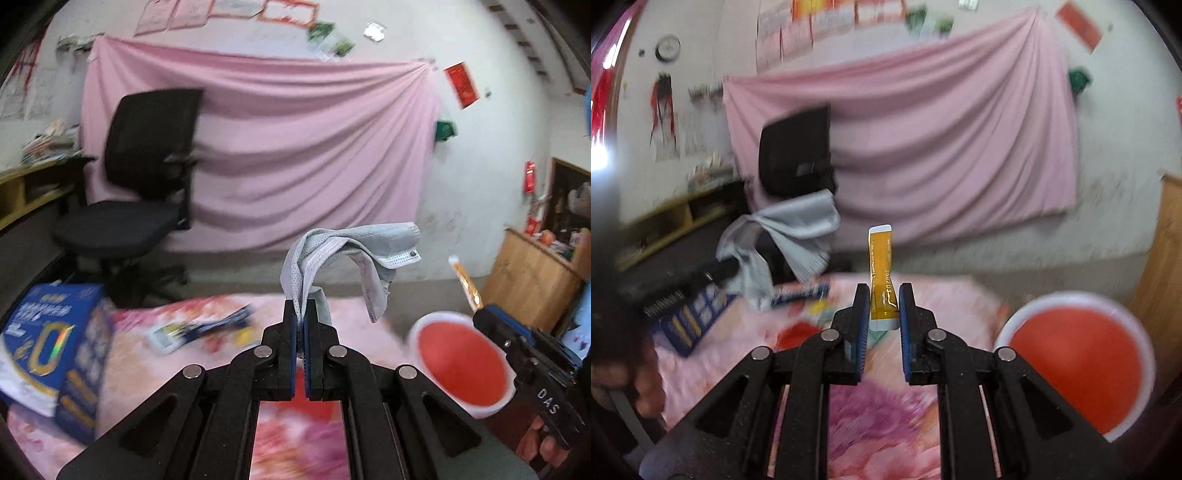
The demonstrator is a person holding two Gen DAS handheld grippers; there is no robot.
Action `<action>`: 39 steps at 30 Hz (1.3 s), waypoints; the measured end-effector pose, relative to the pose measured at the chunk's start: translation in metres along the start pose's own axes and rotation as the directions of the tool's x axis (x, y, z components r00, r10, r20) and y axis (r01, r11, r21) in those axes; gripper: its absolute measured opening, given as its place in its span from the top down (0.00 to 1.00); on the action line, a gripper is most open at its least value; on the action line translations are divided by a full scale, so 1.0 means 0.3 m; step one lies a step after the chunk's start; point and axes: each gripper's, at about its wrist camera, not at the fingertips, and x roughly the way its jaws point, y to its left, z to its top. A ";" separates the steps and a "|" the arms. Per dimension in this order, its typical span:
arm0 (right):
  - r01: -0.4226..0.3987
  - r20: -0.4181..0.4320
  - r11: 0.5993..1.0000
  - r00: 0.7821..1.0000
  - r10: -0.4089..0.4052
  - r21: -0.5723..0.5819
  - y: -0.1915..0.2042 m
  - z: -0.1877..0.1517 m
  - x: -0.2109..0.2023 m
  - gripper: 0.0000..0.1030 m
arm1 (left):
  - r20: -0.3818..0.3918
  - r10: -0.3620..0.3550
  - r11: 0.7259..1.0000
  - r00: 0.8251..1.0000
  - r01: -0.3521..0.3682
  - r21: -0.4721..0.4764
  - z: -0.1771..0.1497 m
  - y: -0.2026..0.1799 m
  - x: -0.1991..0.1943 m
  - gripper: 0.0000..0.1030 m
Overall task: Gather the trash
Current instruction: 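Close the left tool on the grey cloth while the right tool grips the yellow stick, then carry both items over the orange basin and open both tools to drop them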
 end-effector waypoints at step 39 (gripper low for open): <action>0.418 -0.354 0.872 0.879 -0.319 0.253 -0.748 -0.314 -0.046 0.61 | -0.571 -0.135 0.972 0.810 0.219 0.080 -0.247 -0.673 0.633 0.87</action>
